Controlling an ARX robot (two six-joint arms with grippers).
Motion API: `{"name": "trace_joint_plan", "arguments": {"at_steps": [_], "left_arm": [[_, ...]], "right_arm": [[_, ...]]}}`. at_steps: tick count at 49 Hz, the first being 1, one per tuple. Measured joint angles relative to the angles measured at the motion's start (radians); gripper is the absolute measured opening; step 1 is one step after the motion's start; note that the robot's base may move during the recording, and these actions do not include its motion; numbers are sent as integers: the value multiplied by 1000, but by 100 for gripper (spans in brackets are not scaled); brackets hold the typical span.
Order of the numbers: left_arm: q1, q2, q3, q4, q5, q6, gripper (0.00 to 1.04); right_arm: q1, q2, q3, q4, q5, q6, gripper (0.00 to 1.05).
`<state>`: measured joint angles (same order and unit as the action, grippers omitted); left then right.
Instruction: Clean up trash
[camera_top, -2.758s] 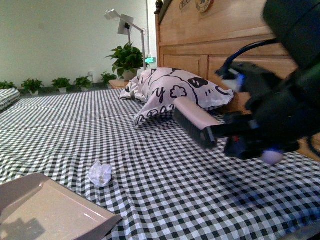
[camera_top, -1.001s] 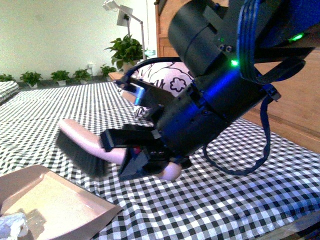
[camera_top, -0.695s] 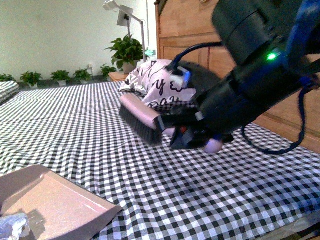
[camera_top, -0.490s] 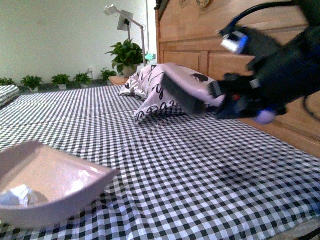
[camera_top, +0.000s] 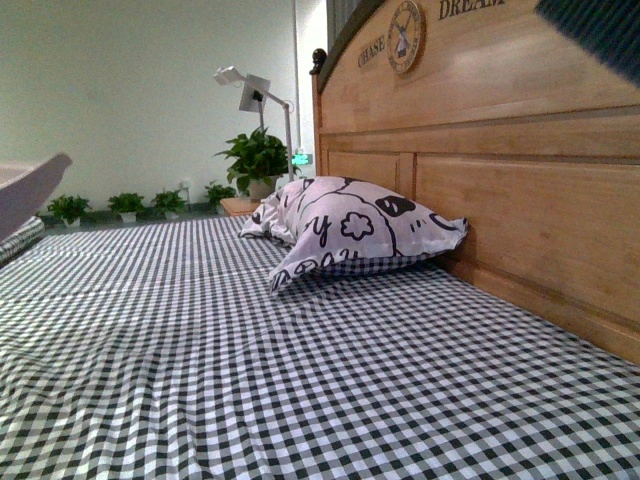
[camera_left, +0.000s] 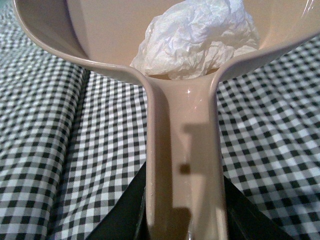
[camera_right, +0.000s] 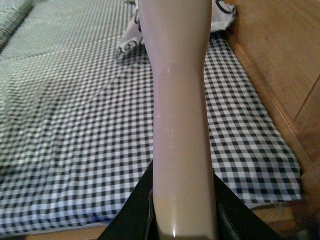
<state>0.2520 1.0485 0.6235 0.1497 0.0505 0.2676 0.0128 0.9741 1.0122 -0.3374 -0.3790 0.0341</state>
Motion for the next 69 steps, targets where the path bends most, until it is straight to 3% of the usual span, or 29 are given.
{"name": "trace_joint_plan", "arguments": {"at_steps": [6, 22, 40, 69], "left_arm": [[-68, -208, -14, -87, -40, -30, 26], [-239, -590, -47, -283, -216, -51, 26], [-370, -689, -97, -329, -384, -84, 26], [-383, -694, -100, -326, -385, -98, 26]], "right_arm": [[6, -143, -2, -39, -14, 65, 20], [136, -312, 2, -58, 128, 78, 20], [96, -363, 5, -44, 135, 85, 20], [79, -367, 3, -32, 166, 93, 20]]}}
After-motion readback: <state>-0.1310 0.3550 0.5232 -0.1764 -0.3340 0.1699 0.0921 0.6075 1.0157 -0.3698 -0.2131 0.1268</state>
